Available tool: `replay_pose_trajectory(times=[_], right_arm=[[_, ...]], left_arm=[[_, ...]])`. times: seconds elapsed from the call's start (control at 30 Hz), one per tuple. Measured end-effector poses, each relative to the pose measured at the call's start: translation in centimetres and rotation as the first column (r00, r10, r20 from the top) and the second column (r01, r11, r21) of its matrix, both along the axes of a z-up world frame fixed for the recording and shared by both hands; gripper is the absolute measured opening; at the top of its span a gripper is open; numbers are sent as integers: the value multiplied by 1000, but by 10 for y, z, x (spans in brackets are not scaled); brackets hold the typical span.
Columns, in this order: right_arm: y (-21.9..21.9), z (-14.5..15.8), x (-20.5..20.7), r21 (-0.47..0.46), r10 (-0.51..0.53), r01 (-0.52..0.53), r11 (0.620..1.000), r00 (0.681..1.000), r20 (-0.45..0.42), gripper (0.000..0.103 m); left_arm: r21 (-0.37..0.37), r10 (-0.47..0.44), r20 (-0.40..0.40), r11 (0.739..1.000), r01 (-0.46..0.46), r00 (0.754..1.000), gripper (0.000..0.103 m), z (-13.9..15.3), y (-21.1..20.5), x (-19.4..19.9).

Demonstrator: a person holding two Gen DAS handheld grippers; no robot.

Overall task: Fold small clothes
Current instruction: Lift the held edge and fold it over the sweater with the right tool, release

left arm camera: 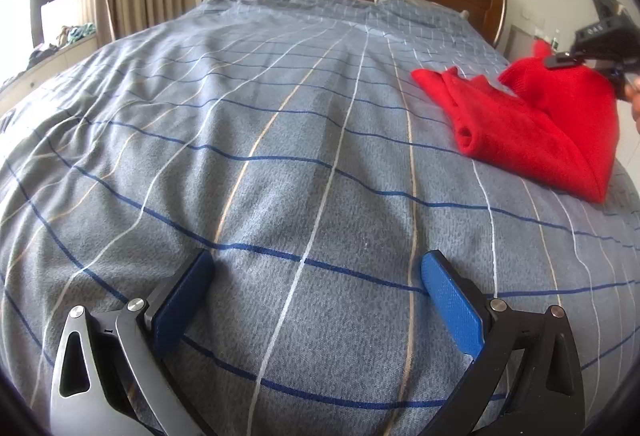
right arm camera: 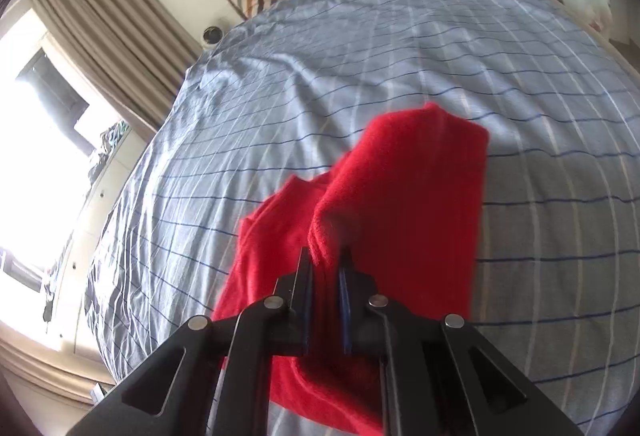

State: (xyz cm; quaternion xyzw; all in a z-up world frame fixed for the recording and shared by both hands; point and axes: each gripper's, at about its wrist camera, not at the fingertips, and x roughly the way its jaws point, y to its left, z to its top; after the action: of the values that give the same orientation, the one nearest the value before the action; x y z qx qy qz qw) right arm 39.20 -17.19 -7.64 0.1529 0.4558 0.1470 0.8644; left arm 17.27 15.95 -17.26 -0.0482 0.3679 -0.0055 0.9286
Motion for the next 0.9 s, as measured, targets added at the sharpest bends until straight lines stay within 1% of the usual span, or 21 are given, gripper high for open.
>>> replay_pose_trajectory(times=[0.17,0.27,0.3,0.33,0.37,0.4,0.43,0.47,0.5,0.53,0.57,0.6,0.63,0.67,0.7,0.77,0.87,0.9], right_arm=[[72,-29,16,-48,55,-56,997,998,-31,11],[98,-47,15,-102,58,-62,993,997,-43,12],[103,-53,16,-101,58,-63,993,997,-52,16],[106,-58,16,-65,68,-72,995,995,-71,17],[107,-64,17,11,93,-92,996,991,-100,18],[107,-67,16,114,128,-114,987,984,-127,18],[107,-67,15,206,172,-140,968,974,-146,21],[108,-63,11,257,204,-161,953,968,-147,32],[105,-55,8,280,223,-180,943,966,-130,39],[102,-45,3,286,237,-201,937,966,-99,54],[96,-33,-2,265,240,-214,940,968,-67,68],[93,-21,-8,205,235,-224,953,971,-30,71],[92,-9,-15,102,243,-243,965,970,13,75],[94,-1,-23,-6,277,-277,961,960,47,77],[99,2,-32,-109,338,-331,937,939,60,78],[113,-4,-49,-258,446,-424,868,894,31,78],[134,-24,-70,-393,534,-494,776,845,-7,77],[139,-32,-73,-438,546,-494,751,838,-11,75]], left_arm=[[-12,-5,7,1000,5,1000,103,0,0,-2],[-14,-6,7,1000,6,1000,103,-1,0,-2],[-15,-7,8,1000,7,1000,103,-1,0,-3],[-18,-8,9,1000,8,1000,103,-1,0,-3],[-20,-9,9,1000,9,1000,103,-1,0,-3],[-21,-10,9,1000,11,1000,103,-1,0,-3],[-22,-11,9,1000,12,1000,103,0,0,-3],[-23,-12,8,1000,12,1000,103,0,-1,-3],[-23,-13,6,1000,13,1000,103,0,-1,-2],[-23,-13,5,1000,13,1000,103,0,-1,-2],[-23,-13,3,1000,13,1000,103,0,-1,-1],[-21,-12,1,1000,12,1000,103,0,-1,-1],[-20,-12,0,1000,12,1000,103,0,-1,1],[-19,-11,-1,1000,11,1000,103,0,-1,1],[-17,-10,-3,1000,10,1000,103,0,-1,2],[-14,-9,-4,1000,9,1000,103,0,-2,2],[-15,-9,-3,1000,9,1000,103,0,-1,2],[-16,-9,-2,1000,9,1000,103,0,-2,2]])
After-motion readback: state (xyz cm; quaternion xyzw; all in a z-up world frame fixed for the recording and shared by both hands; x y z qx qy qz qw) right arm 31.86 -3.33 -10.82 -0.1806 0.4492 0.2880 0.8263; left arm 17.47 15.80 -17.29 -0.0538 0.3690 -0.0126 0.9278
